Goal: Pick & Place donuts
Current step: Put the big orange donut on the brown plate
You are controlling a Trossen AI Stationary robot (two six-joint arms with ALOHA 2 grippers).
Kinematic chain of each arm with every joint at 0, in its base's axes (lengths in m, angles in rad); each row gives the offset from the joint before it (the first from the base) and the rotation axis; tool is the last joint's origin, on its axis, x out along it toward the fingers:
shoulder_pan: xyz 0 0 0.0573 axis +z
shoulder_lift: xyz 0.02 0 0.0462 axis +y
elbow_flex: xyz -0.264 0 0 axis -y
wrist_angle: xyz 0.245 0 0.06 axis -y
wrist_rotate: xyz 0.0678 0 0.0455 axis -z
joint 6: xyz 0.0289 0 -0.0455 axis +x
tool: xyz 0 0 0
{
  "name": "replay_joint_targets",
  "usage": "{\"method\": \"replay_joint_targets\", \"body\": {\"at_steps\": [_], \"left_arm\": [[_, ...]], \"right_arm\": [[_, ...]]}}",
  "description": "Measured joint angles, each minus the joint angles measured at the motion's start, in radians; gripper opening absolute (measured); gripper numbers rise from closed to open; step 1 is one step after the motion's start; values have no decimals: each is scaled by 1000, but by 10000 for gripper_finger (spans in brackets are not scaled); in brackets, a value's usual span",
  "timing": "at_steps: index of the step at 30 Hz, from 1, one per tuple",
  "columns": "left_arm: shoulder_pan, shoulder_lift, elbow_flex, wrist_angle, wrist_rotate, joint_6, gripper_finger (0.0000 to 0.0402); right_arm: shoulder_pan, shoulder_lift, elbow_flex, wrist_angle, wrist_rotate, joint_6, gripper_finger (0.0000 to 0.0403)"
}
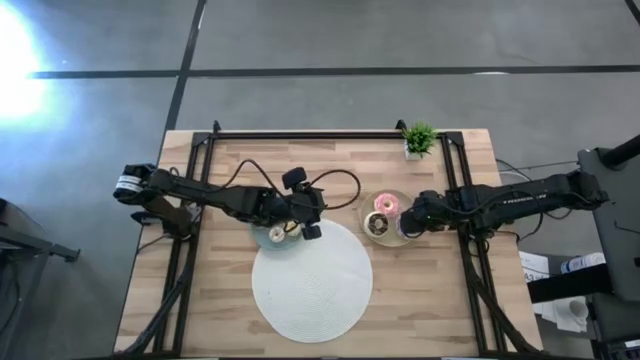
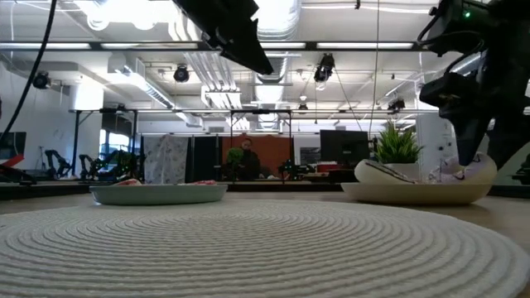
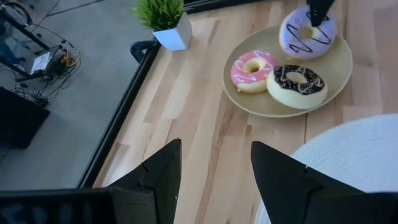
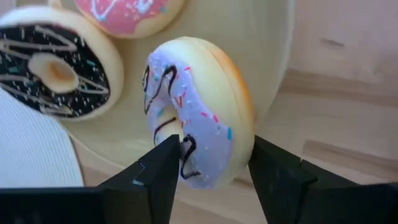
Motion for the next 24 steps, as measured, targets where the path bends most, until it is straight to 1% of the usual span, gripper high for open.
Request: {"method": "replay_joint_targets", "body": {"at_steps": [3, 7, 13, 20, 24], "left_arm": [[2, -21, 0, 7, 2, -4, 168], [5, -55, 0, 10, 6, -12, 168], [10, -78, 0, 9, 5, -19, 168], [11, -91, 0, -23, 5, -56, 168], [11, -91, 0, -43, 5, -71, 168]], "right_arm": [[0, 0, 15, -12, -7, -19, 178], [-6, 7, 46, 1, 59, -23, 178], [-15, 46, 47, -27, 38, -74, 178], [-15, 53, 57, -33, 91, -149, 178], [-16, 57, 66, -19, 87, -234, 178]]}}
